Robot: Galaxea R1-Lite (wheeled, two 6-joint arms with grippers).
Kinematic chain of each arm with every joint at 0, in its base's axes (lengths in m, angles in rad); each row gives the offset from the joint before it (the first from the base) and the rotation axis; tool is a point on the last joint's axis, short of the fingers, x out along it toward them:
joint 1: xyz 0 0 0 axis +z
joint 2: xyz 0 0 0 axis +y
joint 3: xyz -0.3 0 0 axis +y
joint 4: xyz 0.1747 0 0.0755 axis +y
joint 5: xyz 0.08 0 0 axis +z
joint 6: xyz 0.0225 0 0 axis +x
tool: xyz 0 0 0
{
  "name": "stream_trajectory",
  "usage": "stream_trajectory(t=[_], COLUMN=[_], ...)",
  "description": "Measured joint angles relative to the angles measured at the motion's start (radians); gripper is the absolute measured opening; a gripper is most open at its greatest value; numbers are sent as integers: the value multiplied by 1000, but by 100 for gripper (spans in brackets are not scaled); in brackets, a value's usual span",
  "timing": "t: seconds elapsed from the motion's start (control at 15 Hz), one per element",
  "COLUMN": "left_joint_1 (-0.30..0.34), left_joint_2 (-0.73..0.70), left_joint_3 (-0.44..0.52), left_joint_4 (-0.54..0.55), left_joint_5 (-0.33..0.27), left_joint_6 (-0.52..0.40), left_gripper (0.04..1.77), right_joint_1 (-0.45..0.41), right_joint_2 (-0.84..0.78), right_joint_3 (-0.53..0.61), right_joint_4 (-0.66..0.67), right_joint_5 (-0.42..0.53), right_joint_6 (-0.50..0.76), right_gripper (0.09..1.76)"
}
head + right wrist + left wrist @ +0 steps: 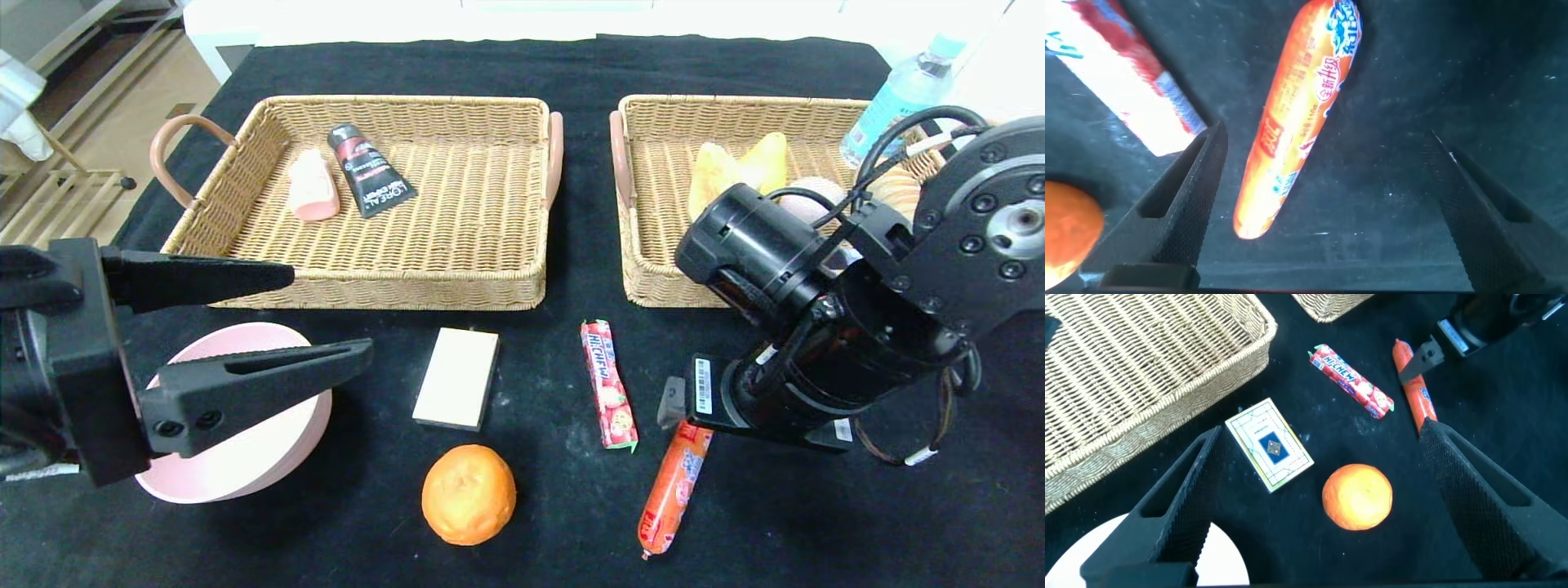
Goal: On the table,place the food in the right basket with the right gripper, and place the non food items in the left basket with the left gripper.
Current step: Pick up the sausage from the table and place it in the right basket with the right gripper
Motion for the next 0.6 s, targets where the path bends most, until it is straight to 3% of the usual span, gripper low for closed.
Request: stream_trajectory(t=[0.6], left_joint_1=[-2], left_joint_2=[-1], left_joint_3=[1], left_joint_4=[1], left_joint_5=[0], left_joint_6=[0], left_gripper=[172], right_joint_1=[2], right_joint_2=[34], right_joint_3=[10], right_joint_4=[-1], right_joint_5=[30], right_joint_6=[-1], right_gripper=[171])
